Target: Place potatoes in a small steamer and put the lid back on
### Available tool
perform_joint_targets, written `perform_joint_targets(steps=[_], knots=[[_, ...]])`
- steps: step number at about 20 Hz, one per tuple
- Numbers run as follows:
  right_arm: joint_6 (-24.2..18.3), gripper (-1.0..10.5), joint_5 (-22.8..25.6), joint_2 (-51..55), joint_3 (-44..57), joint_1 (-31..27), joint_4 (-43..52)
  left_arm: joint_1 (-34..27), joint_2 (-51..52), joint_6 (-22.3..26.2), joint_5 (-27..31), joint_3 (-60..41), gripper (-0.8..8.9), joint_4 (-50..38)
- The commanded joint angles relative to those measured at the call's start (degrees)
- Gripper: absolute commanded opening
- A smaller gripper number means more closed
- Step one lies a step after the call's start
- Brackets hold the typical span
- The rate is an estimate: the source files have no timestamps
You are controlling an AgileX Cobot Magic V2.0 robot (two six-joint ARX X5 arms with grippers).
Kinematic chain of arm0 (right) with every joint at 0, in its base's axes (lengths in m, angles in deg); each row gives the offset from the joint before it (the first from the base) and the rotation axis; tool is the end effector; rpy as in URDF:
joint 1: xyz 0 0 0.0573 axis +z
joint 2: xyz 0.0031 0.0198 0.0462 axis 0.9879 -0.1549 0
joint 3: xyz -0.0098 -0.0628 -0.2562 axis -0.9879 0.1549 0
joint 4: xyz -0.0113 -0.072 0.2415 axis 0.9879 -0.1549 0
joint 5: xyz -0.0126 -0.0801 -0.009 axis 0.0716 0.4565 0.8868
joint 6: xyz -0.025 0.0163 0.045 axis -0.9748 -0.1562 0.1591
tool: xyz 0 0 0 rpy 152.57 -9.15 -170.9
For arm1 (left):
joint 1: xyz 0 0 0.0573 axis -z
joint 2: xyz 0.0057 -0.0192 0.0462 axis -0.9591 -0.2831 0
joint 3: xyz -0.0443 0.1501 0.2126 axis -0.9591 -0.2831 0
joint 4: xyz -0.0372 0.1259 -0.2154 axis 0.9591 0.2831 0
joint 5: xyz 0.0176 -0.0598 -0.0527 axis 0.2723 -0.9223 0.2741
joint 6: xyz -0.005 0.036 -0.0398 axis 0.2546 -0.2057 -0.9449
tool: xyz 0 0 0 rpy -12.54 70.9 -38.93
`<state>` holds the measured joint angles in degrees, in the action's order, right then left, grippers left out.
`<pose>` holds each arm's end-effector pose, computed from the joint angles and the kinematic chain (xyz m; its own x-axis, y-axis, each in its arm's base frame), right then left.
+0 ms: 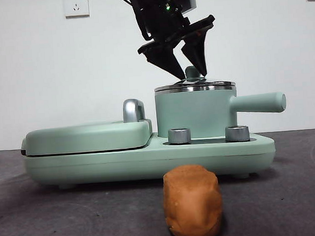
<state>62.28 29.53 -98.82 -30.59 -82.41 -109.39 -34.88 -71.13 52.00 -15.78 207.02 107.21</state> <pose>0.0555 0.0175 0.3246 0.7049 0.6311 -0.3238 -0.4967 0.7650 0.4099 0.3752 -0.3036 0.3149 0.4908 -0.5058 -0.7094 0.7281 0.6853 0.0151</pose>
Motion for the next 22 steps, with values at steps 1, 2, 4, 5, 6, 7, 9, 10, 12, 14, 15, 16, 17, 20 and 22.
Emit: perform_joint_targets(steps=[1, 2, 4, 5, 6, 7, 9, 10, 12, 14, 15, 16, 17, 20, 22], knots=[[-0.63, 4.4, -0.15, -0.37, -0.81, 0.07, 0.61, 0.68, -1.49, 0.28, -0.26, 1.9, 1.27, -0.98], [-0.63, 4.4, -0.15, -0.37, -0.81, 0.07, 0.61, 0.68, -1.49, 0.33, -0.24, 1.9, 1.0, -0.94], [-0.63, 4.4, -0.15, -0.37, -0.81, 0.07, 0.61, 0.68, -1.49, 0.5, -0.24, 1.92, 0.14, -0.98], [-0.63, 4.4, -0.15, -0.37, -0.81, 0.07, 0.61, 0.68, -1.49, 0.5, -0.24, 1.95, 0.08, -1.14], [-0.61, 4.4, -0.15, -0.37, -0.81, 0.07, 0.61, 0.68, -1.46, 0.5, -0.24, 2.34, 0.08, -0.9], [-0.59, 4.4, -0.15, -0.37, -0.81, 0.07, 0.57, 0.66, -1.46, 0.48, -0.24, 2.82, 0.08, -0.72], [0.33, 4.4, 0.2, -0.42, -0.81, 0.07, 0.39, 0.61, -1.46, 0.48, -0.24, 4.74, 0.08, 0.35], [0.92, 4.4, 0.35, -0.83, -0.81, 0.07, 0.15, 0.55, -1.46, 0.48, -0.24, 6.08, 0.08, 1.05], [2.12, 4.4, 0.17, -2.23, -0.94, 0.09, -0.39, 0.48, -1.31, 0.48, -0.24, 8.81, 0.08, 2.69], [2.8, 4.4, -0.17, -4.42, -1.73, 0.68, -1.16, 0.26, -1.14, 0.22, -0.24, 12.17, 0.08, 5.27], [2.89, 4.4, -0.15, -5.77, -2.58, 1.36, -1.81, 0.0, -1.14, 0.22, -0.24, 14.03, 0.08, 6.84], [2.99, 4.4, -0.07, -7.41, -3.63, 2.21, -2.62, -0.26, -1.14, 0.2, -0.24, 15.87, 0.08, 8.44], [3.3, 4.4, 0.33, -9.4, -4.83, 3.3, -3.52, -0.63, -1.14, 0.07, -0.24, 17.68, 0.08, 10.27], [4.33, 4.4, 4.11, -14.84, -7.65, 7.61, -5.95, -2.21, -0.39, 0.04, -0.24, 19.8, 0.08, 13.42], [5.7, 4.4, 7.74, -18.45, -8.79, 11.98, -6.84, -3.61, 0.68, 0.07, -0.24, 19.8, 0.09, 14.69]])
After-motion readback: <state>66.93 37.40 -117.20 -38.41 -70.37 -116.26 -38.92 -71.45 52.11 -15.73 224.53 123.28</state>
